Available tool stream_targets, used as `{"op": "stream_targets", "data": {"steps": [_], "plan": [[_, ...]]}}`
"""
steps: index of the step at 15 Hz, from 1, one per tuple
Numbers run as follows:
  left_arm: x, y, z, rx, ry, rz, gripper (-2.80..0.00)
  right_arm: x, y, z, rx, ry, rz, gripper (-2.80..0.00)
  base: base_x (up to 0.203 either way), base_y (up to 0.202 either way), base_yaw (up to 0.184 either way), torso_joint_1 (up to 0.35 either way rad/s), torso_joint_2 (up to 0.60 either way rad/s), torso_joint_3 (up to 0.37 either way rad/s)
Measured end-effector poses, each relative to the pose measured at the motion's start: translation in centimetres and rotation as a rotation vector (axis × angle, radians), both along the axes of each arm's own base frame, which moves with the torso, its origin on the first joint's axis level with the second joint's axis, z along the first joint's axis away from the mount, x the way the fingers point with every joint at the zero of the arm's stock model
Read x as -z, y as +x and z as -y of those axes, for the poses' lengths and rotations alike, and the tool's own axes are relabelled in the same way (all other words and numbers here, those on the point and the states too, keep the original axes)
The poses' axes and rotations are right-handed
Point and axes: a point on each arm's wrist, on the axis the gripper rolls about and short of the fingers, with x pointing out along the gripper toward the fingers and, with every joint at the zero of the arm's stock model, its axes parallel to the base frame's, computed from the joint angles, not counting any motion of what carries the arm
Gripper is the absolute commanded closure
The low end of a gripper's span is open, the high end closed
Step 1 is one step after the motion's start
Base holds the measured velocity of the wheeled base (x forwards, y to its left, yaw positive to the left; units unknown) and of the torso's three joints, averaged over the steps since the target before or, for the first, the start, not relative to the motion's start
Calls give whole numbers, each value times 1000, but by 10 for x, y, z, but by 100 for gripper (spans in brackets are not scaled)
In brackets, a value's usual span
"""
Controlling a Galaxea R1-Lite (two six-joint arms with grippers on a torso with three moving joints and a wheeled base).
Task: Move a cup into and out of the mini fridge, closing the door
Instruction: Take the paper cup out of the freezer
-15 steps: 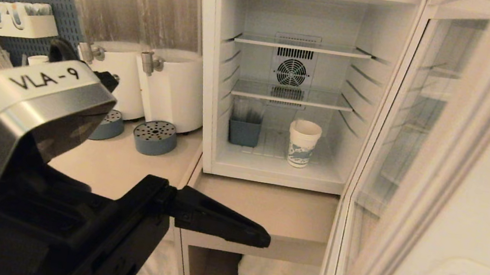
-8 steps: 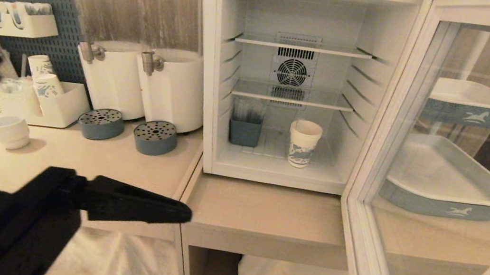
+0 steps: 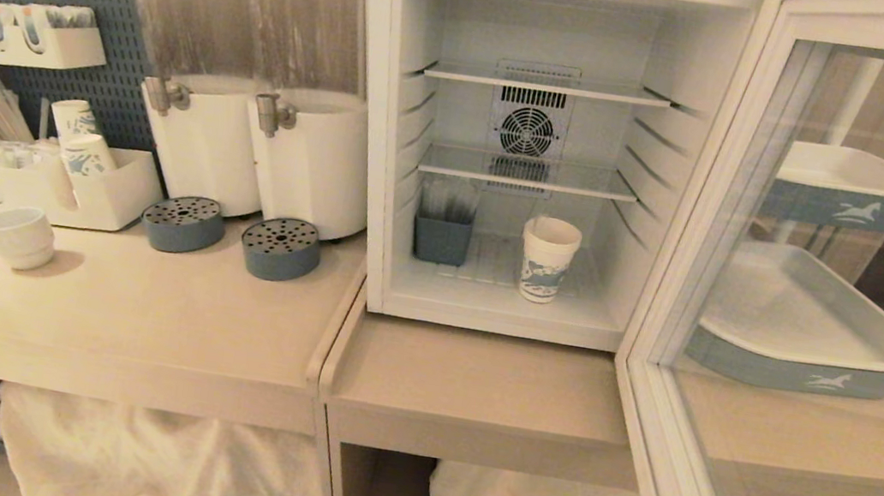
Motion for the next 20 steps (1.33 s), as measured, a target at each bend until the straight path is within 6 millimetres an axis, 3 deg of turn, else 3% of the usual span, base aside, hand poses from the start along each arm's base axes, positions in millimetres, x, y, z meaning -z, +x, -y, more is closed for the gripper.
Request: {"op": "stream_targets", "data": {"steps": [1, 5, 9, 12, 15, 18, 20], "plan": [[3, -14, -6, -62, 7, -11, 0, 0, 0, 0, 0, 0, 0, 0, 0, 0, 0, 0, 0, 0], [23, -67, -9, -300, -3, 20, 0, 0, 0, 0, 1, 0, 0, 0, 0, 0, 0, 0, 0, 0], [48, -121, 5, -456, 2, 16, 0, 0, 0, 0, -1, 0, 1, 0, 0, 0, 0, 0, 0, 0], [61, -148, 12, -492, -34, -18, 0, 0, 0, 0, 0, 0, 1, 0, 0, 0, 0, 0, 0, 0], [67, -202, 14, -484, -103, -16, 0, 0, 0, 0, 4, -1, -1, 0, 0, 0, 0, 0, 0, 0], [103, -241, 12, -459, -49, 67, 0, 0, 0, 0, 12, -2, 1, 0, 0, 0, 0, 0, 0, 0], [126, -245, 9, -479, -58, 33, 0, 0, 0, 0, 11, -2, 1, 0, 0, 0, 0, 0, 0, 0]]}}
